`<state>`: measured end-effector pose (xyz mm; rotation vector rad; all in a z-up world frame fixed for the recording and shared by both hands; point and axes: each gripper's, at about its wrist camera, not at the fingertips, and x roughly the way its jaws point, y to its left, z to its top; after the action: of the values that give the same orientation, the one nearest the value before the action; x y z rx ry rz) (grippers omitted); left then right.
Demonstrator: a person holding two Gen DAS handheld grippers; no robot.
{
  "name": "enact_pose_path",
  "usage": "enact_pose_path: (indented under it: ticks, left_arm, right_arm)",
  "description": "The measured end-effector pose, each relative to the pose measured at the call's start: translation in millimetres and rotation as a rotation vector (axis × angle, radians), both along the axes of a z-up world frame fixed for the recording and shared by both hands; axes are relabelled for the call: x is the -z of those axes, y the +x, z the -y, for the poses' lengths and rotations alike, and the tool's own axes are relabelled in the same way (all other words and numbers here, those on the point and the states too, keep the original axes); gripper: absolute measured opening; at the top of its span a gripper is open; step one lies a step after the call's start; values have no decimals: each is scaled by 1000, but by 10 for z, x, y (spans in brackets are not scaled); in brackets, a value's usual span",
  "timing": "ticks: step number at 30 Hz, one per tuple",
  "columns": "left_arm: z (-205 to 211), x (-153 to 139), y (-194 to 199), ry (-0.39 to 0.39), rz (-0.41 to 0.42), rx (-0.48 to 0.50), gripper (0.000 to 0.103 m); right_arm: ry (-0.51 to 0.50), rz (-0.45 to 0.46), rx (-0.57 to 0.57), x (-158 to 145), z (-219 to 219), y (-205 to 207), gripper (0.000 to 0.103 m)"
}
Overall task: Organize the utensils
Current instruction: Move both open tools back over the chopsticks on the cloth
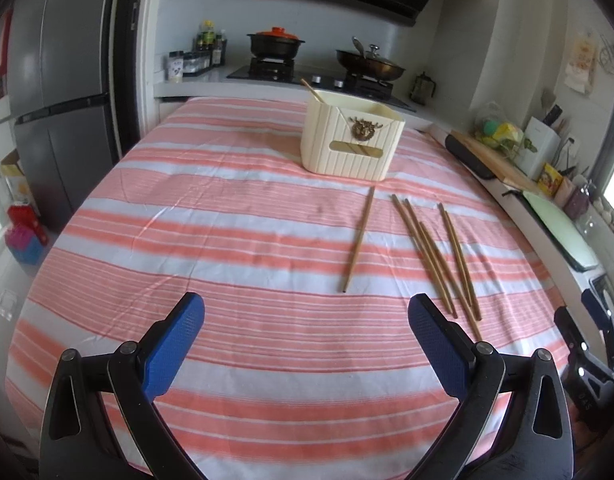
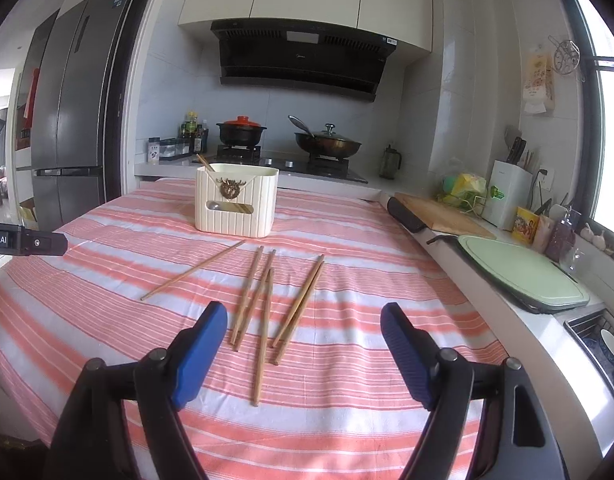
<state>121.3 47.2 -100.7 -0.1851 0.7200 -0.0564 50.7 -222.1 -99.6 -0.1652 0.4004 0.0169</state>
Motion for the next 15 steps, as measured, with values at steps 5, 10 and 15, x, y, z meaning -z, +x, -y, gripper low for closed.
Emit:
enact_pose_path:
  ticks: [5,10,15]
  left_arm:
    - [-1,-49,0,35,14,-7,102]
    - [29,-8,107,46,-15,33,102]
    - [82,57,251,60,-30,76,102]
  right_arm:
    - [6,-2,21,14,66,26,81]
    - [14,-8,38,36,98,78,81]
    - [20,-28,52,85,144,171,81]
